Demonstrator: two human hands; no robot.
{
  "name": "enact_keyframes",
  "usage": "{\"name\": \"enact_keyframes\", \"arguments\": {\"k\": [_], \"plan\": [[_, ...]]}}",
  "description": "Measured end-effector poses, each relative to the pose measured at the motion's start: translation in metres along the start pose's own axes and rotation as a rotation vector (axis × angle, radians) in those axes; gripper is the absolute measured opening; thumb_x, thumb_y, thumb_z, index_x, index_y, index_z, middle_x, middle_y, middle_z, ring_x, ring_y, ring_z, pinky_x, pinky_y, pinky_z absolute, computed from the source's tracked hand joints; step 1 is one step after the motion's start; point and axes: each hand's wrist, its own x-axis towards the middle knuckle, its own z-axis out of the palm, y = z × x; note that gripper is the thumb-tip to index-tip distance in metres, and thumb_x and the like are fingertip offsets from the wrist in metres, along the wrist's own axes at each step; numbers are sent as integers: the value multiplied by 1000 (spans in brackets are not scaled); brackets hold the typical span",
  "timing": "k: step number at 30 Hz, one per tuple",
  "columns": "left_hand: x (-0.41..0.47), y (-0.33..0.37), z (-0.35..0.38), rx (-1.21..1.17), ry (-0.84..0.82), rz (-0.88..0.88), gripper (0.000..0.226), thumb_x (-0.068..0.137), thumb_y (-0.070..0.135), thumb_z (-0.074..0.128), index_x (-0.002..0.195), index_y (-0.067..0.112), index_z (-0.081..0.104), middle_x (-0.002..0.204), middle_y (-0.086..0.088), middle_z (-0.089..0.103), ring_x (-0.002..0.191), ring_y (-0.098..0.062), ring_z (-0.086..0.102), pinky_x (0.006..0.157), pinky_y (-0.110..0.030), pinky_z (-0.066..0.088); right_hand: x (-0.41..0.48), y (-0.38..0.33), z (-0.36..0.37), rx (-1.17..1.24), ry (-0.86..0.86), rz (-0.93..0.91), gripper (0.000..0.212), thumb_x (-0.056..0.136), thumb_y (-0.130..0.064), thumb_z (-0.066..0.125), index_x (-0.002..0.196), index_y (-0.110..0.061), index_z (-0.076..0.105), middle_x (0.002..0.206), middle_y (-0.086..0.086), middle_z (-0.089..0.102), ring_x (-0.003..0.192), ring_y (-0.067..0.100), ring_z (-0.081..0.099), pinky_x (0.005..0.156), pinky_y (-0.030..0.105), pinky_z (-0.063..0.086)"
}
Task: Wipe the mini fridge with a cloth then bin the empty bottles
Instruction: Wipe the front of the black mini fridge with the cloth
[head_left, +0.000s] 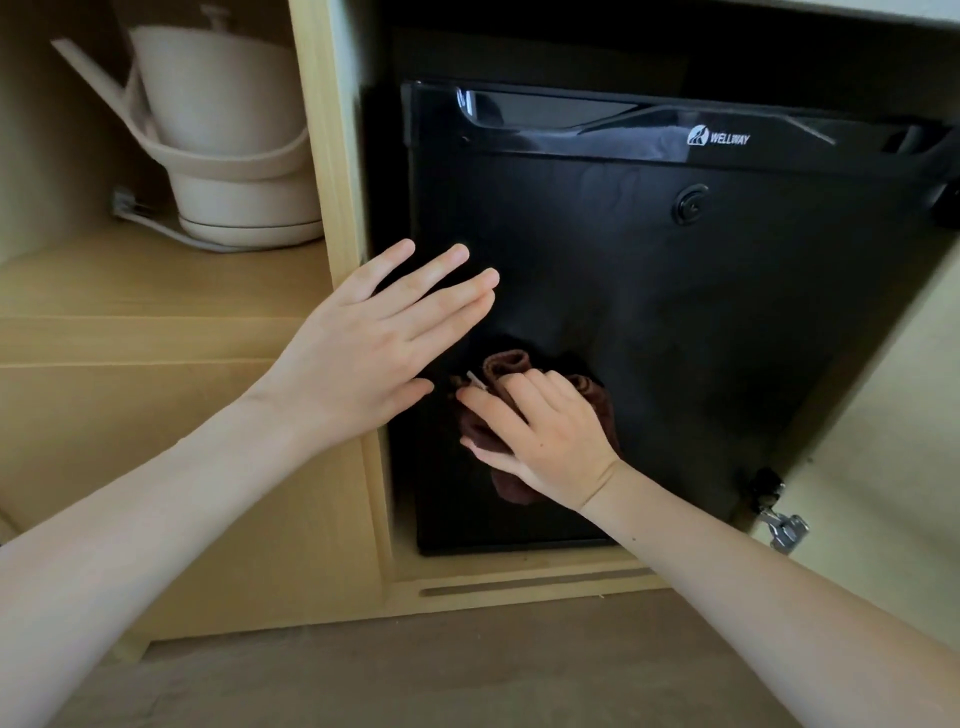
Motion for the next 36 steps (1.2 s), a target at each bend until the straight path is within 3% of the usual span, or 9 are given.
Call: {"name": "enact_keyframes", "arguments": {"k": [5, 8, 10, 14, 16, 19, 25, 31, 36], "plan": [[-1, 2, 4, -11, 38, -1, 95, 75, 31, 76, 153, 4, 28, 162, -11, 25, 150, -32, 18, 121, -52, 7, -15, 6, -7, 49, 219, 485, 41, 91, -40, 69, 122, -15, 59, 111, 8, 58, 99, 22, 54, 87, 31, 47], [0, 9, 9, -20, 43, 5, 98, 73, 31, 77, 152, 1, 27, 161, -14, 24, 149, -35, 18, 121, -53, 7, -31, -3, 2, 110, 381, 853, 46, 89, -45, 68, 125, -20, 54, 123, -2, 47, 115, 9, 46, 102, 17, 38], [3, 15, 12, -24, 27, 46, 99, 74, 34, 77, 152, 0, 26, 162, -14, 22, 149, -35, 17, 121, -53, 8, -49, -16, 13, 126, 441, 985, 47, 89, -45, 67, 126, -19, 53, 124, -1, 47, 116, 8, 46, 105, 11, 33], [6, 14, 13, -55, 20, 67, 99, 75, 34, 76, 153, 2, 25, 162, -15, 21, 150, -35, 15, 122, -53, 10, -87, -54, 32, 124, 386, 1189, 51, 90, -35, 69, 130, -9, 51, 117, 18, 55, 109, 28, 58, 97, 35, 52], [4, 13, 14, -64, 27, 61, 99, 75, 34, 76, 153, 2, 24, 162, -15, 21, 150, -35, 14, 121, -54, 12, -90, -59, 34, 86, 374, 1209, 51, 90, -33, 69, 129, -4, 52, 114, 20, 55, 104, 28, 59, 90, 38, 54], [4, 14, 14, -64, 25, 67, 99, 75, 34, 76, 153, 2, 24, 162, -15, 22, 150, -35, 14, 121, -55, 13, -71, -50, 34, 52, 414, 1103, 51, 93, -36, 67, 128, -2, 54, 113, 18, 55, 102, 24, 56, 94, 22, 46], [5, 13, 14, -53, 14, 77, 99, 76, 35, 75, 153, 2, 24, 162, -15, 20, 150, -35, 13, 120, -55, 12, -41, -40, 40, 67, 468, 906, 51, 96, -52, 59, 130, -15, 49, 120, 2, 45, 105, 19, 53, 101, 13, 35], [4, 14, 13, -42, 5, 75, 98, 77, 36, 74, 153, 2, 23, 163, -14, 19, 151, -36, 12, 121, -55, 13, -91, -78, 53, 99, 351, 1046, 53, 89, -37, 69, 129, -11, 46, 112, 17, 55, 97, 26, 59, 96, 13, 40], [5, 14, 13, -32, 0, 83, 99, 77, 37, 74, 154, 3, 22, 163, -14, 18, 151, -36, 11, 121, -54, 12, -56, -67, 49, 109, 484, 1074, 51, 94, -42, 65, 129, -8, 49, 110, 15, 54, 101, 13, 51, 96, 10, 37]]}}
